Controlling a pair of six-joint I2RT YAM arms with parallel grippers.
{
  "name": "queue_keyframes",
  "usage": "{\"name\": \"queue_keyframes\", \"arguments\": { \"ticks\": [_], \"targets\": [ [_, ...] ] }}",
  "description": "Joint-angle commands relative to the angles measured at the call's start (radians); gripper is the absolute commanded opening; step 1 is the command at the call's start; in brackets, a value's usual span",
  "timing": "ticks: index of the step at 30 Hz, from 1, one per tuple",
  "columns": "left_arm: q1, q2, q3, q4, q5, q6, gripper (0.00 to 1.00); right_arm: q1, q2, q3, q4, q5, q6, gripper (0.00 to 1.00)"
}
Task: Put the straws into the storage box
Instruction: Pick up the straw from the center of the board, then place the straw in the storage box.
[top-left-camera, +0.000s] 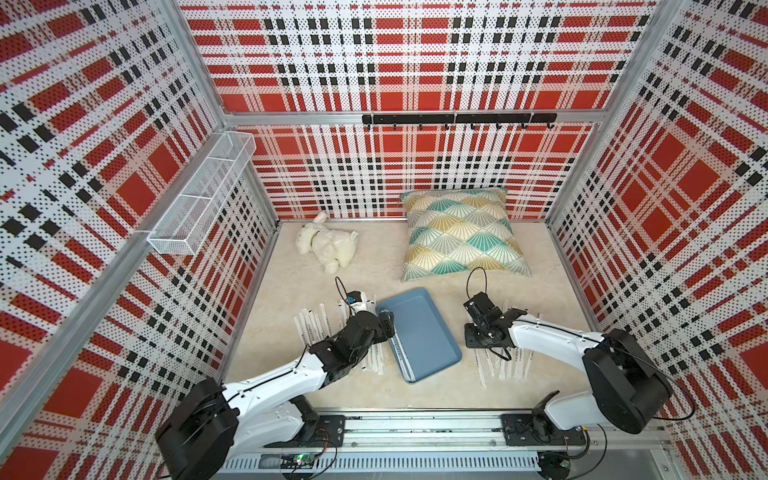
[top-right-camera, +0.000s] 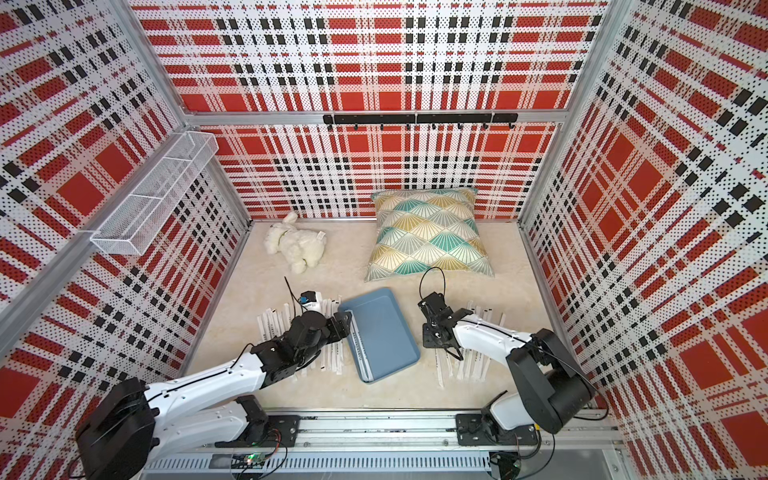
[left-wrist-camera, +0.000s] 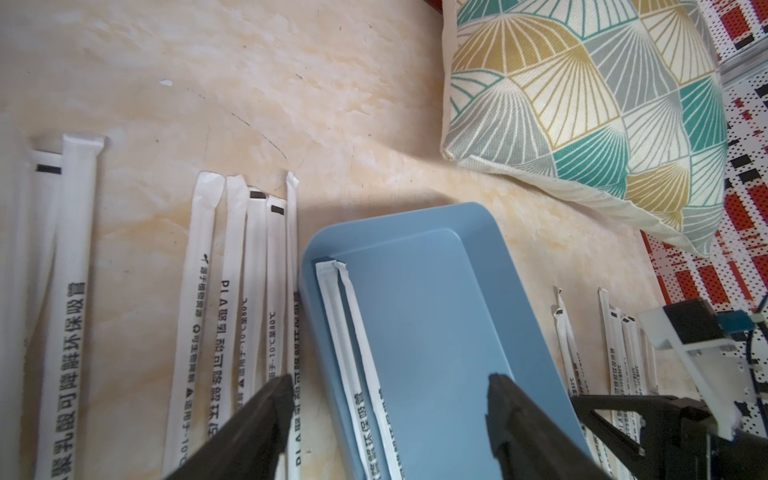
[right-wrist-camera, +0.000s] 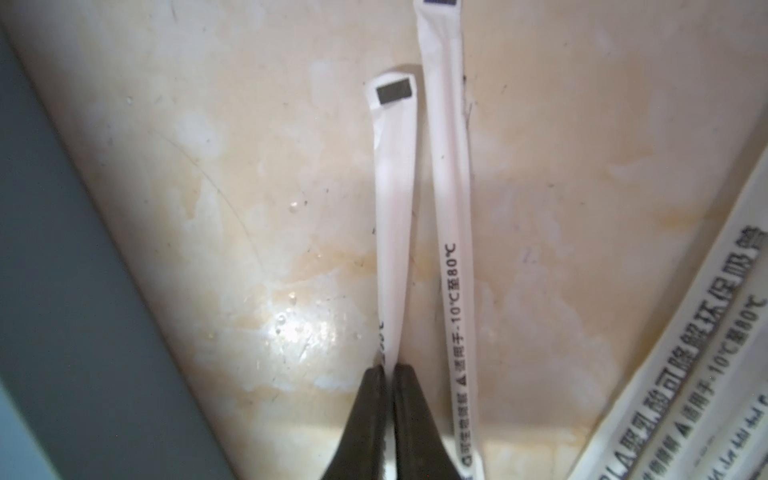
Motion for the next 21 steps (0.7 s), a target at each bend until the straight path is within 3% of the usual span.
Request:
{"name": "queue_keyframes", "arguments": {
  "ticks": [1, 5, 9, 13, 21],
  "targets": [
    [0.022, -0.034, -0.023, 0.025, 0.008, 0.012, 0.78, 0.053, 0.002, 0.043, -0.076, 0.046, 0.001, 0.1],
    [0.057, -0.07, -0.044, 0.016, 0.019, 0.009, 0.78, 0.12, -0.06, 0.169, -0.217, 0.071, 0.004, 0.09],
    [0.084, -0.097, -0.058, 0.012, 0.031, 0.008, 0.78, 0.2, -0.06, 0.327, -0.256, 0.016, 0.0, 0.09],
    [0.086, -0.077, -0.061, 0.021, 0.038, 0.002, 0.77, 0.279, 0.078, 0.42, -0.105, -0.07, 0.027, 0.09],
    [0.116, -0.131, -0.068, -0.105, 0.006, -0.03, 0.74, 0.295, 0.28, 0.413, 0.203, -0.227, 0.107, 0.09]
  ]
}}
